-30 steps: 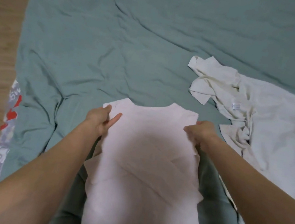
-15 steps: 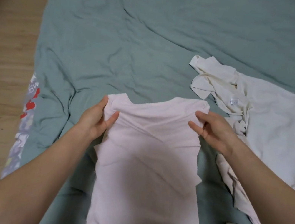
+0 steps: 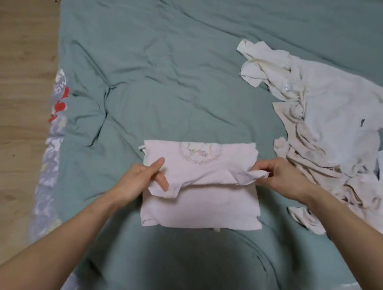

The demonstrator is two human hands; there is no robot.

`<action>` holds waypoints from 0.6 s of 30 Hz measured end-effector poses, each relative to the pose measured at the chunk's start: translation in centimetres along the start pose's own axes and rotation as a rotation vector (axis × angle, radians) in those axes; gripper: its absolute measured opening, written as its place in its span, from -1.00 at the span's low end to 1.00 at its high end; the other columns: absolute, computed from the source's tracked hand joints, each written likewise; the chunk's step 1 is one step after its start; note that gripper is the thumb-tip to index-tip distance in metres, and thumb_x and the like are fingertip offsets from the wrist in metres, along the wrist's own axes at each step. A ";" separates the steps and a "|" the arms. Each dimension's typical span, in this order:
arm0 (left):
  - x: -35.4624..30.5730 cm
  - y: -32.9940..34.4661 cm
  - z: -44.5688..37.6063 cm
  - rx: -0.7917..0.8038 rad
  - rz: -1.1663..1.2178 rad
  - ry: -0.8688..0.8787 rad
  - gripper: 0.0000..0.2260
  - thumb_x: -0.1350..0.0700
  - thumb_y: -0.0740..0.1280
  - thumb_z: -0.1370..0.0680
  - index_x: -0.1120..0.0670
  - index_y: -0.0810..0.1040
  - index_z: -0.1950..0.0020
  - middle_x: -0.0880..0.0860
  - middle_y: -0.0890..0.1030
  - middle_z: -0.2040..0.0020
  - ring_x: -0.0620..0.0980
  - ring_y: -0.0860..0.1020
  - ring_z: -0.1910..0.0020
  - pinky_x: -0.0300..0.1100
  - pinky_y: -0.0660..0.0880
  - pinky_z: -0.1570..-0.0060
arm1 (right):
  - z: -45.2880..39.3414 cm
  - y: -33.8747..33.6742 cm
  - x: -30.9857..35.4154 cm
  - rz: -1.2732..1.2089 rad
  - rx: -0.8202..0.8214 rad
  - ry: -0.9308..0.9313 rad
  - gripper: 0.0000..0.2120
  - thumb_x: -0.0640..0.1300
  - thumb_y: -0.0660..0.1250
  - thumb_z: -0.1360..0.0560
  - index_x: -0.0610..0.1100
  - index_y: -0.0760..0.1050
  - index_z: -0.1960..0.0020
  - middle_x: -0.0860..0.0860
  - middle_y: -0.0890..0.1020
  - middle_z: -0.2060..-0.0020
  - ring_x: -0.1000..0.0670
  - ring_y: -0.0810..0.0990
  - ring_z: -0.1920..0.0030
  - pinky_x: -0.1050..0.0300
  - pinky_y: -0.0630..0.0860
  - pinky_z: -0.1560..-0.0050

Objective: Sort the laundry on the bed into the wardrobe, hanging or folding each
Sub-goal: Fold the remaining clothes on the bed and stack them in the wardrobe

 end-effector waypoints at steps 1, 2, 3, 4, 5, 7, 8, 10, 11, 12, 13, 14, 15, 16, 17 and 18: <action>0.4 0.4 0.5 0.050 -0.051 0.024 -0.42 -0.16 0.13 -0.63 0.13 0.67 0.41 -0.04 0.69 0.20 -0.24 0.55 0.25 -0.27 0.35 0.02 | 0.5 0.6 -0.2 0.059 -0.006 -0.018 -0.69 -0.49 0.30 -0.39 -0.10 0.63 0.24 0.15 0.61 0.32 0.24 0.51 0.28 0.30 0.41 0.15; 0.9 0.7 0.8 0.086 -0.106 0.057 -0.40 -0.18 0.13 -0.62 0.12 0.67 0.43 -0.03 0.69 0.19 -0.19 0.58 0.19 -0.25 0.36 -0.02 | 0.9 1.1 -0.5 0.122 -0.008 -0.032 -0.59 -0.49 0.29 -0.37 0.02 0.63 0.26 0.18 0.64 0.29 0.23 0.57 0.23 0.29 0.46 0.10; 1.3 1.1 1.0 0.108 -0.157 0.089 -0.40 -0.21 0.14 -0.61 0.11 0.66 0.44 -0.03 0.69 0.20 -0.15 0.59 0.16 -0.23 0.37 -0.05 | 1.1 1.7 -0.8 0.182 0.003 -0.049 -0.52 -0.51 0.27 -0.32 0.10 0.63 0.27 0.19 0.66 0.26 0.17 0.61 0.16 0.24 0.49 0.04; 1.8 1.3 1.1 0.118 -0.204 0.109 -0.40 -0.23 0.14 -0.59 0.10 0.66 0.45 -0.03 0.68 0.21 -0.12 0.59 0.16 -0.24 0.38 -0.05 | 1.3 2.1 -1.3 0.234 0.025 -0.052 -0.48 -0.52 0.24 -0.27 0.12 0.63 0.28 0.18 0.66 0.22 0.11 0.62 0.11 0.19 0.50 0.00; 2.2 1.6 1.3 0.124 -0.238 0.123 -0.41 -0.23 0.14 -0.58 0.10 0.65 0.45 -0.03 0.68 0.22 -0.11 0.59 0.17 -0.25 0.38 -0.03 | 1.4 2.5 -1.6 0.279 0.046 -0.042 -0.48 -0.53 0.22 -0.23 0.08 0.64 0.27 0.15 0.66 0.19 0.06 0.61 0.07 0.16 0.50 -0.03; 3.3 2.0 1.3 0.123 -0.307 0.146 -0.42 -0.19 0.17 -0.61 0.12 0.63 0.45 -0.01 0.67 0.24 -0.05 0.59 0.20 -0.26 0.42 0.03 | 1.6 3.3 -2.4 0.330 0.068 -0.001 -0.55 -0.52 0.24 -0.21 -0.04 0.67 0.21 0.07 0.64 0.14 -0.01 0.60 0.04 0.14 0.49 -0.03; 3.9 2.1 1.2 0.129 -0.335 0.146 -0.44 -0.18 0.18 -0.61 0.11 0.62 0.44 0.02 0.66 0.26 0.01 0.60 0.24 -0.23 0.45 0.07 | 1.7 3.7 -2.7 0.357 0.077 0.016 -0.58 -0.51 0.27 -0.23 -0.06 0.67 0.18 0.05 0.63 0.11 -0.02 0.59 0.03 0.15 0.48 -0.02; 4.8 2.4 0.8 0.129 -0.404 0.119 -0.50 -0.20 0.20 -0.58 0.08 0.61 0.39 0.08 0.63 0.30 0.09 0.58 0.32 -0.17 0.48 0.15 | 1.8 4.3 -3.5 0.435 0.122 0.033 -0.62 -0.45 0.31 -0.27 -0.02 0.64 0.12 0.01 0.62 0.01 -0.06 0.57 -0.04 0.15 0.46 -0.06; 5.1 2.5 0.7 0.110 -0.469 0.109 -0.55 -0.19 0.22 -0.58 0.07 0.61 0.35 0.06 0.63 0.30 0.08 0.58 0.32 -0.14 0.49 0.17 | 1.9 4.6 -3.9 0.483 0.158 0.056 -0.62 -0.42 0.30 -0.29 0.00 0.61 0.08 -0.01 0.60 -0.04 -0.07 0.55 -0.09 0.14 0.45 -0.11; 5.3 2.5 0.5 0.057 -0.563 0.107 -0.59 -0.18 0.22 -0.57 0.04 0.62 0.30 0.01 0.62 0.27 0.04 0.57 0.28 -0.13 0.49 0.18 | 1.9 4.7 -4.1 0.542 0.185 0.097 -0.63 -0.39 0.28 -0.32 -0.01 0.60 0.03 -0.02 0.59 -0.07 -0.08 0.54 -0.12 0.12 0.44 -0.14; 5.2 2.4 0.3 -0.028 -0.640 0.121 -0.63 -0.17 0.22 -0.58 0.03 0.61 0.25 -0.04 0.61 0.22 0.01 0.56 0.23 -0.12 0.47 0.17 | 1.9 4.8 -4.0 0.607 0.183 0.136 -0.65 -0.36 0.27 -0.33 -0.04 0.60 0.00 -0.04 0.58 -0.08 -0.09 0.53 -0.13 0.11 0.43 -0.16; 4.9 2.3 0.2 -0.138 -0.678 0.144 -0.65 -0.16 0.21 -0.58 0.03 0.60 0.21 -0.06 0.60 0.20 0.01 0.54 0.20 -0.12 0.45 0.19 | 1.7 4.9 -3.7 0.670 0.142 0.153 -0.69 -0.33 0.27 -0.36 -0.07 0.59 -0.02 -0.05 0.59 -0.07 -0.10 0.53 -0.11 0.09 0.44 -0.14; 4.5 2.1 0.1 -0.263 -0.667 0.168 -0.68 -0.14 0.21 -0.59 0.04 0.58 0.18 -0.04 0.59 0.20 0.02 0.53 0.19 -0.11 0.43 0.22 | 1.4 5.1 -3.2 0.710 0.053 0.123 -0.74 -0.30 0.27 -0.40 -0.09 0.59 -0.01 -0.06 0.59 -0.04 -0.12 0.54 -0.08 0.06 0.44 -0.10; 4.2 1.8 -0.2 -0.385 -0.596 0.169 -0.72 -0.11 0.22 -0.59 0.04 0.56 0.16 -0.01 0.58 0.19 0.04 0.52 0.19 -0.11 0.42 0.22 | 0.8 5.5 -2.5 0.704 -0.070 0.065 -0.80 -0.28 0.26 -0.44 -0.12 0.58 0.00 -0.08 0.60 -0.02 -0.14 0.54 -0.06 0.03 0.44 -0.06; 4.1 1.4 -0.7 -0.495 -0.483 0.152 -0.75 -0.09 0.24 -0.58 0.05 0.54 0.15 0.01 0.58 0.16 0.05 0.52 0.16 -0.10 0.44 0.18 | 0.1 6.0 -1.8 0.656 -0.201 0.013 -0.83 -0.26 0.25 -0.48 -0.15 0.58 0.01 -0.11 0.59 0.01 -0.17 0.53 -0.04 0.00 0.44 -0.04; 4.3 0.8 -1.6 -0.586 -0.353 0.105 -0.76 -0.09 0.25 -0.57 0.06 0.53 0.13 0.04 0.59 0.12 0.06 0.54 0.12 -0.08 0.47 0.12 | -0.8 6.5 -1.2 0.594 -0.313 -0.017 -0.84 -0.25 0.23 -0.51 -0.18 0.57 0.00 -0.14 0.58 0.01 -0.20 0.51 -0.05 -0.03 0.43 -0.04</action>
Point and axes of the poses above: each hand's wrist, its own z-axis away from the middle knuckle, its own y-axis out of the palm, x = y × z, the point moved 2 cm from there along -z, towards the middle knuckle
